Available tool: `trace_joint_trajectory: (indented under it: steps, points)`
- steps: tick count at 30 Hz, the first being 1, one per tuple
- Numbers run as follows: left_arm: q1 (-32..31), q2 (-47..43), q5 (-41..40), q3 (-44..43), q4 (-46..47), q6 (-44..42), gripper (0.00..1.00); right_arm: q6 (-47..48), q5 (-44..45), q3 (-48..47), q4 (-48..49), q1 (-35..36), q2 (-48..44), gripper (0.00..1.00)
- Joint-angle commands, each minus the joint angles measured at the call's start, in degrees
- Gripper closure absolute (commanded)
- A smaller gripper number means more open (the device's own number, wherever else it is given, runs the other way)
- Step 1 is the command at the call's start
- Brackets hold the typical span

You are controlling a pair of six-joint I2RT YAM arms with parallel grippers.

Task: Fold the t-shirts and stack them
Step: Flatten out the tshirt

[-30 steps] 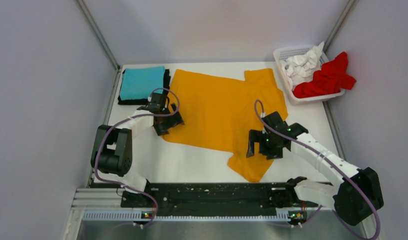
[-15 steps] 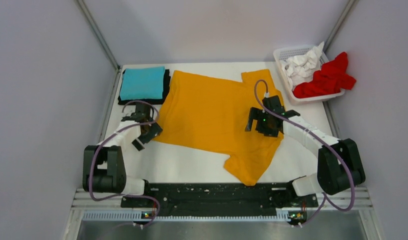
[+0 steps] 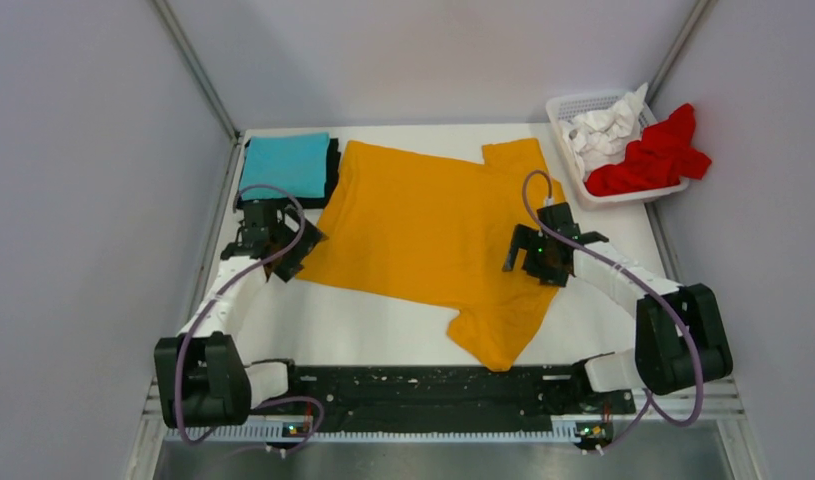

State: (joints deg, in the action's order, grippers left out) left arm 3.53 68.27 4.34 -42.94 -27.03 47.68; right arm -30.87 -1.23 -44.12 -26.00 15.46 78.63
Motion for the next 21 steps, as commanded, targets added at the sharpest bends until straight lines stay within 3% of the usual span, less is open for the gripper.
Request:
trace_joint_trajectory:
  steps: [1, 6, 12, 21]
  points:
    - [-4.06, 5.10, 9.05, -5.99, 9.57, -3.02, 0.01, -2.25, 0.46, 4.86, 0.33, -3.38, -2.28, 0.01]
    - [-7.20, 14.92, 9.40, -12.59, 7.74, -6.59, 0.01, -0.01, -0.57, 5.25, 0.57, -4.74, -4.88, 0.01]
    - [-7.23, 24.33, 6.40, -16.56, 7.36, -8.36, 0.01, 2.95, 0.73, -1.35, 0.84, -4.75, -5.96, 0.01]
    - [-7.39, 26.26, 5.99, -11.07, 8.11, -6.23, 0.01, 5.98, 9.94, -13.70, 6.04, -4.80, 8.98, 0.01]
